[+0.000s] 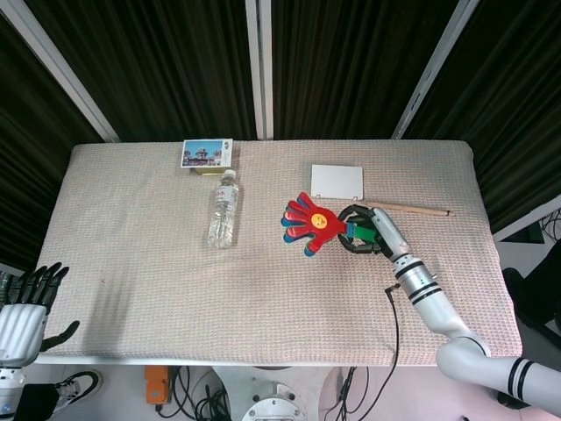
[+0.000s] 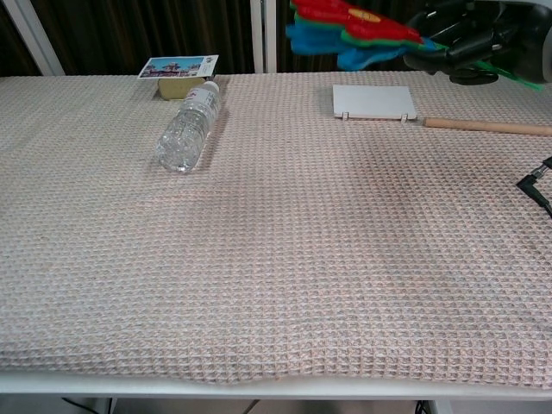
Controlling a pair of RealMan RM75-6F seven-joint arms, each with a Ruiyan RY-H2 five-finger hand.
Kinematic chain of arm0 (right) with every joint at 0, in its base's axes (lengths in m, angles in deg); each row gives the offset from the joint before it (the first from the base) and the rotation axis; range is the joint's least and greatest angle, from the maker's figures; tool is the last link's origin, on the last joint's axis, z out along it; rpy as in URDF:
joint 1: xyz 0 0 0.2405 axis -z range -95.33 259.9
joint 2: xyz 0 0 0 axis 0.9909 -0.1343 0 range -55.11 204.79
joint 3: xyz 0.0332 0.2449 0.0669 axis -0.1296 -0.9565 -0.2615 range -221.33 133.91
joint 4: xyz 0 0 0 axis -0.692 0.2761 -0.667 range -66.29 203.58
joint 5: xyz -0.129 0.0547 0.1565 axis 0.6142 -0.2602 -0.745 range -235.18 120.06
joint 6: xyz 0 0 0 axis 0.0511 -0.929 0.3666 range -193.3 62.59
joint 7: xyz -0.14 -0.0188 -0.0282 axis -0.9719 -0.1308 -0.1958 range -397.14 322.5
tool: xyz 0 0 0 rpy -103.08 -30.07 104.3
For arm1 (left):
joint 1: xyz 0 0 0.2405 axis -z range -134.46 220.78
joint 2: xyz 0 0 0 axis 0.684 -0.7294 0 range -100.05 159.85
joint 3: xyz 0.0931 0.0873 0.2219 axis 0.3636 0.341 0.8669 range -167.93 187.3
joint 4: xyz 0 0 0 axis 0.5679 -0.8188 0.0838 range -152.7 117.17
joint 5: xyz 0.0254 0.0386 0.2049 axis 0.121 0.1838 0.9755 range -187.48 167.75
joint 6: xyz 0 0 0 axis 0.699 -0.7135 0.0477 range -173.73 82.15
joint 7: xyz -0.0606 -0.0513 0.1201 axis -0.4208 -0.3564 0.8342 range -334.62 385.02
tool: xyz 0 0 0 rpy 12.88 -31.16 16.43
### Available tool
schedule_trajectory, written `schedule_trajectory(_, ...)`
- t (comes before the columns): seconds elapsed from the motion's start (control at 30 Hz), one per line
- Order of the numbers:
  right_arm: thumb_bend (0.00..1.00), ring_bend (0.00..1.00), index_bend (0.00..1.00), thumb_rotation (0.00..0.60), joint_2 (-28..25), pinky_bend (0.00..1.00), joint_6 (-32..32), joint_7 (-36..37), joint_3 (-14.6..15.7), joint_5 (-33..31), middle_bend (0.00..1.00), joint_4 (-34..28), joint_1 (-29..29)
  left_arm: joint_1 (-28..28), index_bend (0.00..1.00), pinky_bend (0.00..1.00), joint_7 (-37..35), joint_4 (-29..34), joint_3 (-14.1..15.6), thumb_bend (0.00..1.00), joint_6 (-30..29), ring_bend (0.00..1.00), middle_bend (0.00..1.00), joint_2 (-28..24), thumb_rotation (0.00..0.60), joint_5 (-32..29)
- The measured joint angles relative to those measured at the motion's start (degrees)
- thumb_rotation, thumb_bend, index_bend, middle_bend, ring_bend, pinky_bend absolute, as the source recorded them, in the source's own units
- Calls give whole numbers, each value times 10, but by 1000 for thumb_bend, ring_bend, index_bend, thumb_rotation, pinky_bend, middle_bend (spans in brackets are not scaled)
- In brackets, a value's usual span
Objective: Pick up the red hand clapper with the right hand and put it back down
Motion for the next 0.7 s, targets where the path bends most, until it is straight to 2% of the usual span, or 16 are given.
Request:
schedule_trajectory(0.1, 498, 985, 999, 600, 17, 1000, -25, -121, 25, 4, 939, 20, -12, -1, 38, 0, -2, -1, 0, 181, -2, 0, 0, 0, 600, 0)
schedule_trajectory(0.23, 498, 985, 999, 600, 42, 1000, -53, -205, 51, 4, 939, 41, -25, -2, 38, 0, -4, -3, 0, 181, -3, 0, 0, 0, 600, -1)
schedule_trajectory(0.4, 489, 985, 999, 600, 76, 1000, -82, -201, 69, 3, 939, 66, -35, -2, 38, 0, -6, -5, 0, 181, -2, 0, 0, 1, 600, -1)
schedule_trajectory(0.63, 473, 985, 995, 600, 119, 1000, -98, -162, 76, 15, 939, 109, -40, -2, 38, 0, -7, -7, 0, 180, -2, 0, 0, 0, 600, -2)
schedule_trajectory(0.7, 434, 964, 978, 600, 132, 1000, -98, -156, 81, 21, 939, 129, -44, -2, 38, 0, -7, -6, 0, 180, -2, 0, 0, -1, 600, -3)
